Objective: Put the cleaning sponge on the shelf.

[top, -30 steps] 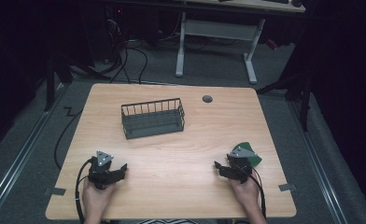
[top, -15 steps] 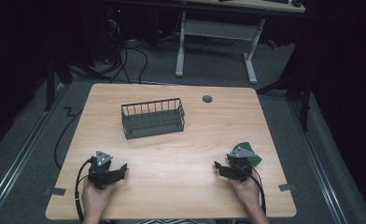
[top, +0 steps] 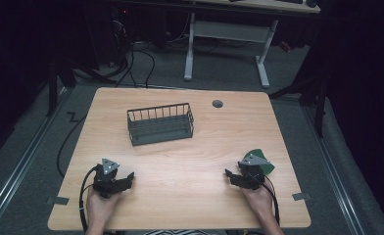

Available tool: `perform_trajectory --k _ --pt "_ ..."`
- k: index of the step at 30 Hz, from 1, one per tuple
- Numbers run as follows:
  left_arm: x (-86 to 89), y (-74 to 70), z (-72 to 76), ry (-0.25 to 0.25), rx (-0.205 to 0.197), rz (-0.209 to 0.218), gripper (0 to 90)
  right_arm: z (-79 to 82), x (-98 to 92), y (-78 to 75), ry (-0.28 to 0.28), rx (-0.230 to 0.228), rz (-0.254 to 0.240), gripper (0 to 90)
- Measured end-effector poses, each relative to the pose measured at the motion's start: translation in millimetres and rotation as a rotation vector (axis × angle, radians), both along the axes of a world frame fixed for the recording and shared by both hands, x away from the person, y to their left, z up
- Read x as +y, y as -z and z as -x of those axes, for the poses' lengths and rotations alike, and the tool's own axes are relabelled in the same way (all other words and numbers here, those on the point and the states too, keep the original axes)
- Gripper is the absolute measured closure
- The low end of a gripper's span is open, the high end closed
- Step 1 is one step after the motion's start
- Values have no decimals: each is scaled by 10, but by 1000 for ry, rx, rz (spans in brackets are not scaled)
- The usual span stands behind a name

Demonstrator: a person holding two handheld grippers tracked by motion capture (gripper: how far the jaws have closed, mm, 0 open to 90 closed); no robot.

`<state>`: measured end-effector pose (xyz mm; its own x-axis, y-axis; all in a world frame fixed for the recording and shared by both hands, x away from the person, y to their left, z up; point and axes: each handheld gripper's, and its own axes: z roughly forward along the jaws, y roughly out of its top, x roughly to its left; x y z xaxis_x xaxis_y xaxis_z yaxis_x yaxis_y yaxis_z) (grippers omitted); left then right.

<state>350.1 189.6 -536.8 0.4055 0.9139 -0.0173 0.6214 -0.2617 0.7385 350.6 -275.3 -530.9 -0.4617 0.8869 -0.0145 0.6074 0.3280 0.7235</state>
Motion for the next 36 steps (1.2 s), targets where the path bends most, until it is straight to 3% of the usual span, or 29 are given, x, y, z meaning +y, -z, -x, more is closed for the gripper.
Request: perform_trajectory --k 10,14,15,21,28,33,36 --pt "-3 0 -2 4 1 1 232 6 7 0 6 0 2 355" --pt "17 -9 -1 0 1 10 274 17 4 -5 6 -3 0 396" --pt "44 -17 -10 -1 9 36 302 23 -12 -19 8 -5 -10 405" --pt "65 -41 -9 -6 11 49 306 44 -61 -98 18 -30 -68 428" --pt "99 -96 -10 -16 2 66 321 9 -47 -183 0 -47 -85 461" --pt "97 -210 -43 -15 2 104 338 -36 -28 -254 -19 -56 -116 500" --pt "82 -259 -69 -14 -2 97 344 -63 -19 -308 -24 -56 -133 511"
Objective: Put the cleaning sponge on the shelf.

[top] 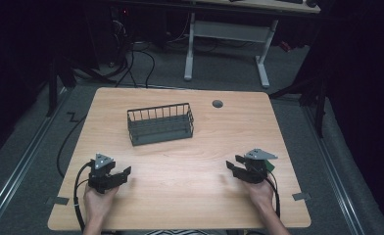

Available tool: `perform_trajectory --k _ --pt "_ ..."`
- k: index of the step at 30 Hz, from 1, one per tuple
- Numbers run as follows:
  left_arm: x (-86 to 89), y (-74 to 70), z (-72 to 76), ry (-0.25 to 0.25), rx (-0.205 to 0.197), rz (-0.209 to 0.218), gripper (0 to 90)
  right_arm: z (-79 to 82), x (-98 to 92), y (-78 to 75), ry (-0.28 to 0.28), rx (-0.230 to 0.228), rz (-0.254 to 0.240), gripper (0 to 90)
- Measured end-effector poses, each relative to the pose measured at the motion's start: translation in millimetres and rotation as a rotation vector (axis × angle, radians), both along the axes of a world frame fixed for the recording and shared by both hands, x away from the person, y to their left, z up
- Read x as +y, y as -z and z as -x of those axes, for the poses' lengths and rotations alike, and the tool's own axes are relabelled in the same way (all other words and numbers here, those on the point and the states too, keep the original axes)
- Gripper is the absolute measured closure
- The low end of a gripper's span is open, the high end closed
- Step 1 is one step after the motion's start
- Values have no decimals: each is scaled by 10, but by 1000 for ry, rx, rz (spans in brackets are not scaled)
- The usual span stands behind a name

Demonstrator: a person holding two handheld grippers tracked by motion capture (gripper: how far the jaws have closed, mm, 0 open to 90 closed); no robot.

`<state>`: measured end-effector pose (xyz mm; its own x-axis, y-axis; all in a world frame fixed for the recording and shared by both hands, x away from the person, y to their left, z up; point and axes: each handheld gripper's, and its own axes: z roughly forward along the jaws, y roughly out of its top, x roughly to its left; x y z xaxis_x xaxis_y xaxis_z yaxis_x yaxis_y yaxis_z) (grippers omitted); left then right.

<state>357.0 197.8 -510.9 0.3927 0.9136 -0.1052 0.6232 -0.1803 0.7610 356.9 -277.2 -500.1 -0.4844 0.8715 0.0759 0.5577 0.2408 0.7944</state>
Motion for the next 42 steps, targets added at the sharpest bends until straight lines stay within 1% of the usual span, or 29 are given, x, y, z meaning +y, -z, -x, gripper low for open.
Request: perform_trajectory --k 2,3,5,9,10,13,14,15,16,18,19,21,22,23,25,27,28,31,33,35,36,37,38,40,41,42 --pt "-8 -52 -31 5 -2 1 346 -39 11 -57 -5 -4 -10 519" --pt "-12 -107 -61 12 -5 10 350 -81 35 -112 -10 -9 -13 524" --pt "-15 -134 -77 13 -9 14 351 -108 45 -138 -16 -10 -10 527" --pt "-16 -263 -138 21 -17 32 359 -194 96 -229 -27 -11 -17 537" --pt "-16 -295 -156 21 -19 43 364 -214 109 -250 -29 -12 -19 540" --pt "-14 -388 -219 21 -21 53 373 -278 144 -303 -37 -11 -28 549" --pt "-13 -417 -240 20 -21 54 376 -325 161 -332 -42 -15 -36 554" --pt "-3 -467 -281 19 -23 70 378 -347 170 -346 -44 -13 -42 556" --pt "-3 -467 -281 19 -23 70 382 -347 170 -346 -44 -13 -42 556" --pt "7 -537 -345 10 -26 74 383 -410 199 -388 -51 -12 -53 562" --pt "7 -537 -345 10 -26 74 383 -410 199 -388 -51 -12 -53 562" --pt "11 -580 -389 5 -25 84 385 -450 222 -415 -58 -12 -59 564" --pt "10 -628 -432 4 -26 84 386 -492 247 -443 -63 -16 -62 567" --pt "10 -628 -432 4 -26 84 387 -517 261 -458 -65 -12 -64 568" --pt "5 -674 -480 2 -31 86 388 -540 275 -473 -65 -10 -65 570" --pt "-5 -738 -550 -1 -34 87 392 -613 319 -518 -70 -11 -68 573" --pt "-5 -738 -550 -1 -34 87 393 -613 319 -518 -70 -11 -68 573" --pt "-13 -789 -613 -7 -43 88 397 -679 365 -554 -73 -11 -72 579" --pt "-15 -812 -659 -13 -41 85 403 -724 389 -572 -78 -8 -73 581" --pt "-17 -828 -706 -18 -36 91 407 -769 416 -594 -81 -6 -74 582" --pt "-26 -838 -755 -25 -37 96 412 -821 445 -622 -82 -11 -74 583" --pt "-26 -838 -755 -25 -37 96 418 -821 445 -622 -82 -11 -74 583" --pt "-31 -842 -783 -26 -32 90 418 -874 481 -657 -83 -12 -70 584" --pt "-44 -846 -833 -34 -31 85 420 -897 501 -674 -83 -16 -67 584" --pt "-49 -849 -857 -37 -28 85 424 -947 543 -704 -84 -15 -69 584" --pt "-53 -852 -880 -38 -26 80 424 -947 543 -704 -84 -15 -69 584"
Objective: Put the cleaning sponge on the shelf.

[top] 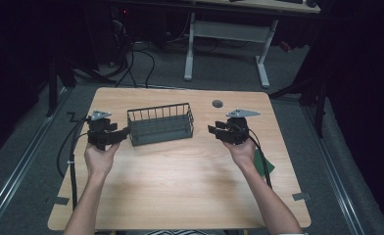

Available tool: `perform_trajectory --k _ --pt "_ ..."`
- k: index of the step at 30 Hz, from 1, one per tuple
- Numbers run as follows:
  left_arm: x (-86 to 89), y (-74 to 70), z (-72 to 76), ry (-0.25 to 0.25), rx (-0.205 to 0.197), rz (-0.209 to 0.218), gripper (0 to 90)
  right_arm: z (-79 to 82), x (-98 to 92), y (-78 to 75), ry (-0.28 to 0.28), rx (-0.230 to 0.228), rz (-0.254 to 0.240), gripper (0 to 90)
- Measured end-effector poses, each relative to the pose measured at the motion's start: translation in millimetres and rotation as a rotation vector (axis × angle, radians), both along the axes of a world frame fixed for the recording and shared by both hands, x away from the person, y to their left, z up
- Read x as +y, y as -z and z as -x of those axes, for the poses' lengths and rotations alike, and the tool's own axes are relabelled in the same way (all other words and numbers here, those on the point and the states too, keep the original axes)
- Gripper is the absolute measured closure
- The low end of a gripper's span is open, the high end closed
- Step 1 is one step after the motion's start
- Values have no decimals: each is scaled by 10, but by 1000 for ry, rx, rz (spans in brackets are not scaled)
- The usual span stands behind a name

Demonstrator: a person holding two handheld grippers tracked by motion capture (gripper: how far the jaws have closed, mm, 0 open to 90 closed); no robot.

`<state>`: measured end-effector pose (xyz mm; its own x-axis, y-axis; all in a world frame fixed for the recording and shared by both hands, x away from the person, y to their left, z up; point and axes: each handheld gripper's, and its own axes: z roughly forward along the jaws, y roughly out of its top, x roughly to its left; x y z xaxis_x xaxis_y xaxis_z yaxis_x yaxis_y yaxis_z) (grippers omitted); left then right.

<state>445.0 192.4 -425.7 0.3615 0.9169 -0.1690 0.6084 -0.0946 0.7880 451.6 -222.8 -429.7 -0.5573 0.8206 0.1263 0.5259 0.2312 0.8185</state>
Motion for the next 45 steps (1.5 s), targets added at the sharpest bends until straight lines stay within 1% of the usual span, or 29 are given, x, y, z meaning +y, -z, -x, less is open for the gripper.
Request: perform_trajectory --k 2,3,4,5,6,7,8,10,11,13,14,17,19,22,25,27,30,32,35,38,40,42,44,45 --pt "-4 6 -43 -8 -1 13 433 -77 71 -34 -4 -2 15 585" --pt "-3 13 -69 -11 6 14 433 -77 71 -34 -4 -2 15 585" --pt "-14 27 -108 -17 11 7 440 -138 119 -44 -1 4 24 585" --pt "-14 27 -108 -17 11 7 446 -173 142 -47 -2 5 32 584" --pt "-21 34 -127 -20 12 10 446 -173 142 -47 -2 5 32 584" --pt "-29 39 -165 -23 15 6 451 -236 187 -48 3 12 32 585" --pt "-29 39 -165 -23 15 6 453 -267 210 -47 3 15 33 585" --pt "-33 39 -220 -32 18 10 457 -326 264 -36 5 22 33 585" --pt "-38 39 -236 -34 17 9 459 -353 290 -30 5 28 37 585" --pt "-34 47 -262 -41 14 23 469 -405 347 -11 7 34 40 583" --pt "-34 47 -262 -41 14 23 474 -405 347 -11 7 34 40 583" --pt "-24 82 -300 -52 29 23 482 -475 424 20 13 37 43 580" --pt "-27 115 -333 -59 34 19 508 -532 482 58 25 42 40 571" --pt "-28 131 -347 -61 35 21 518 -572 514 83 24 44 46 565" --pt "-49 148 -353 -57 37 13 530 -617 553 113 33 54 37 565" --pt "-63 155 -355 -53 33 9 538 -636 579 126 37 59 41 566" --pt "-73 179 -374 -52 43 12 552 -665 609 148 41 66 43 571" --pt "-80 194 -386 -43 50 13 564 -688 618 162 47 74 46 576" --pt "-88 204 -390 -31 52 21 605 -712 628 178 52 83 46 584" --pt "-101 213 -391 -21 55 17 625 -722 649 169 42 85 61 614" --pt "-99 218 -395 -20 57 21 644 -728 668 161 28 87 67 641" --pt "-101 228 -401 -16 64 22 667 -733 679 157 17 96 66 673" --pt "-108 239 -403 -15 70 10 681 -742 676 160 8 103 57 703" --pt "-105 244 -405 -11 74 9 701 -744 676 163 6 114 65 727"
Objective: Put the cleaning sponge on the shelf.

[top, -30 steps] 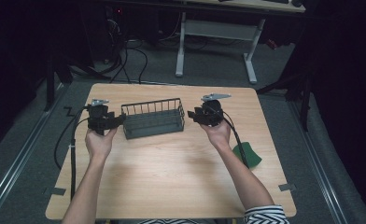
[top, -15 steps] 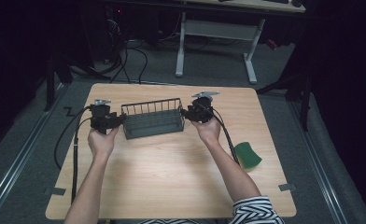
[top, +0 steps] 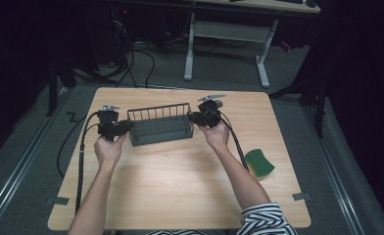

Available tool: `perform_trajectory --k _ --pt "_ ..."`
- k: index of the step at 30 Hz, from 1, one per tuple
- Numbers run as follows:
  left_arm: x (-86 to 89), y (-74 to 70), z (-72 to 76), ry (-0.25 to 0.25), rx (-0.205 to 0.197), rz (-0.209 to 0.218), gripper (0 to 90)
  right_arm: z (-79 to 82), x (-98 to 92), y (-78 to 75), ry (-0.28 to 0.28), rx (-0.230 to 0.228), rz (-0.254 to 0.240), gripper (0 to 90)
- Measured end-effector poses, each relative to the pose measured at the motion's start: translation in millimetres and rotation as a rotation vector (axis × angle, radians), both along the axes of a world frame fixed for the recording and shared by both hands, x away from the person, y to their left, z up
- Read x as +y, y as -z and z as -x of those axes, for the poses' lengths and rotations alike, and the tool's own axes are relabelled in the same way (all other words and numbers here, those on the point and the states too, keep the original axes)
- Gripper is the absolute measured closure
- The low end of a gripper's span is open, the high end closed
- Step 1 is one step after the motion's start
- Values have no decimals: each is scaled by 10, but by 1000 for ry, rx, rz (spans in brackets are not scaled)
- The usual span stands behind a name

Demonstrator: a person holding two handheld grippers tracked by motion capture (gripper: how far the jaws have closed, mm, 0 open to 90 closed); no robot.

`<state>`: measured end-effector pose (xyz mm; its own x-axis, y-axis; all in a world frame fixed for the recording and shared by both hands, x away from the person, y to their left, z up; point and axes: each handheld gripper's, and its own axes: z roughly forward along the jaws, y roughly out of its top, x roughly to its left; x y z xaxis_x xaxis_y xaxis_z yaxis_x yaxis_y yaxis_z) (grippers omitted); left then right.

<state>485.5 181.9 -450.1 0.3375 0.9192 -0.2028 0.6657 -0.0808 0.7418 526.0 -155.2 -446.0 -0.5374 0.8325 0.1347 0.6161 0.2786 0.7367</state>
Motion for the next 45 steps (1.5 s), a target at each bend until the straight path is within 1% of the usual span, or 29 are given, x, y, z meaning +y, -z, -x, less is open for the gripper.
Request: perform_trajectory --k 2,4,9,11,14,19,21,23,25,28,32,36,37,40,43,44,45 --pt "6 10 -2 6 6 -1 711 -3 -1 7 -3 0 6 733" --pt "8 7 1 7 8 2 715 -5 -10 12 -5 8 -2 734" --pt "-4 -1 16 11 11 -3 719 8 -17 3 -13 9 11 737" --pt "-10 -5 22 14 13 -3 722 12 -32 1 -9 17 3 740" --pt "-8 -10 27 18 16 0 726 15 -35 -1 -10 18 4 740" --pt "-29 -22 56 31 18 -13 726 41 -47 -4 -9 17 7 742" --pt "-33 -15 73 35 17 1 725 57 -66 -3 -11 15 7 742" --pt "-24 -4 91 40 14 20 722 75 -89 3 -7 19 -4 741" --pt "-26 0 116 43 10 23 722 96 -101 5 -7 17 -6 741" --pt "-34 1 140 47 13 30 721 122 -111 4 -12 11 1 741" --pt "-59 -3 164 51 15 28 721 160 -126 -4 -10 15 8 741" --pt "-79 -8 196 58 18 26 720 200 -147 -17 -13 16 26 741" --pt "-82 -12 202 65 16 19 720 200 -147 -17 -13 16 26 741" --pt "-98 -21 223 78 20 15 720 241 -163 -19 -11 16 29 740" --pt "-128 -29 249 87 21 7 720 308 -215 -13 -13 6 23 738" --pt "-139 -31 257 92 21 4 720 308 -215 -13 -13 6 23 738" --pt "-151 -32 264 97 21 4 720 325 -227 -16 -16 2 31 737"
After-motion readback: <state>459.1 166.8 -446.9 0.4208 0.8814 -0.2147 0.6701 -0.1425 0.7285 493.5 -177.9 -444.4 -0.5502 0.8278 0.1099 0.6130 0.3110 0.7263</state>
